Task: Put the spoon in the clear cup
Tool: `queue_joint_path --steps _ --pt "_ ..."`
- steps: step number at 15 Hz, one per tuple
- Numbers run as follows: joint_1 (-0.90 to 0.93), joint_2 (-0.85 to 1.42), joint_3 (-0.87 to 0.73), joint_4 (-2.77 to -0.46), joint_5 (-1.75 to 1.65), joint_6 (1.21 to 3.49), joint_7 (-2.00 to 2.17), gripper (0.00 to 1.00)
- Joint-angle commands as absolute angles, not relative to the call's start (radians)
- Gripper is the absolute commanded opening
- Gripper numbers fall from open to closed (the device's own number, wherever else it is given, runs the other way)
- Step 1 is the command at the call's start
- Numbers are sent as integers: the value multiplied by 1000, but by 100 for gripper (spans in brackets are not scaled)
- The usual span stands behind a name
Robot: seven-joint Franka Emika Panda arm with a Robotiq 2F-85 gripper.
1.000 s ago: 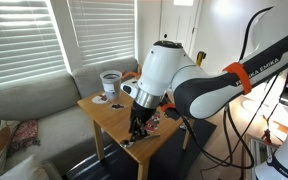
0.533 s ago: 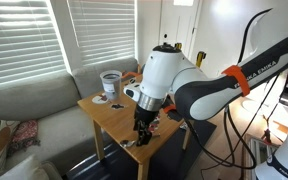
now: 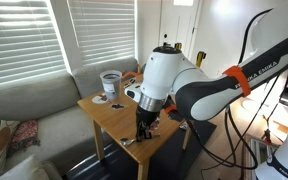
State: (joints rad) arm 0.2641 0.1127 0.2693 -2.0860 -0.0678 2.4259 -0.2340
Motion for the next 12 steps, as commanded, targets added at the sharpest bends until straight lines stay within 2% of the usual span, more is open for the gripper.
queue_joint_path --steps 1,5,6,7,8,10,12 --pt "262 95 265 -2097 -83 2409 -214 0" --pt "258 111 256 -2082 -81 2424 -212 2" --pt "254 110 252 -2081 -82 2424 -211 8" --pt "253 111 252 -2082 -82 2424 -212 8" --pt "253 113 253 -2082 -82 2424 -212 2" --pt "261 162 232 -2030 -178 2580 -122 2" --pt "261 208 220 -1937 -198 2644 -68 2"
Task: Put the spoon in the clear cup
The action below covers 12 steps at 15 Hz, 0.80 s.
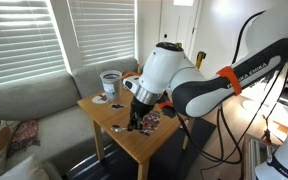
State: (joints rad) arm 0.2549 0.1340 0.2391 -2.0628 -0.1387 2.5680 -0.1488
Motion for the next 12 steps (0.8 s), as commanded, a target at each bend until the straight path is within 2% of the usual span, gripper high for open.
queue_joint_path --steps 1,5,7,8,9,10,12 --pt "265 232 213 -1877 -196 2657 -36 2" --pt "287 311 162 -1694 -221 2729 109 2" --pt "307 328 107 -1658 -340 2818 154 2" --pt "281 280 149 -1728 -245 2766 80 8" --pt "286 292 129 -1707 -278 2791 100 8" --pt "289 301 120 -1695 -293 2801 107 2" --pt "338 320 3 -1663 -475 2913 290 2"
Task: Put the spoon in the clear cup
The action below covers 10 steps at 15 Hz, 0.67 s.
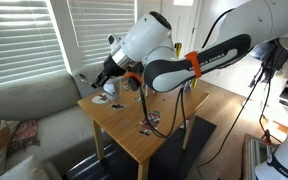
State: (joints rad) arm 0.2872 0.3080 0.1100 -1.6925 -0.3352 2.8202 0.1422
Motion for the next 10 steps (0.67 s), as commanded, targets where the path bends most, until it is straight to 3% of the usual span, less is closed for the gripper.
queue_joint_path --steps 1,10 --pt "344 319 -29 -1643 -512 2934 326 2" --pt "617 469 -582 -1363 -938 3000 929 2"
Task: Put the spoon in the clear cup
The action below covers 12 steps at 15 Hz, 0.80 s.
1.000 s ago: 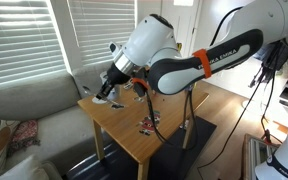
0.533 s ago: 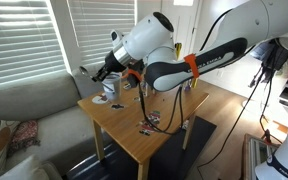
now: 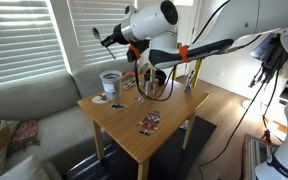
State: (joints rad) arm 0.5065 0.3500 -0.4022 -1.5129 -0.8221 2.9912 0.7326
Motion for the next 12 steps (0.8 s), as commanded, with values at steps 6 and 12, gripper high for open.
queue_joint_path --steps 6,12 --pt "726 592 -699 -1344 -1022 2979 1192 2" --pt "784 669 -811 -1311 -1005 2962 1318 2"
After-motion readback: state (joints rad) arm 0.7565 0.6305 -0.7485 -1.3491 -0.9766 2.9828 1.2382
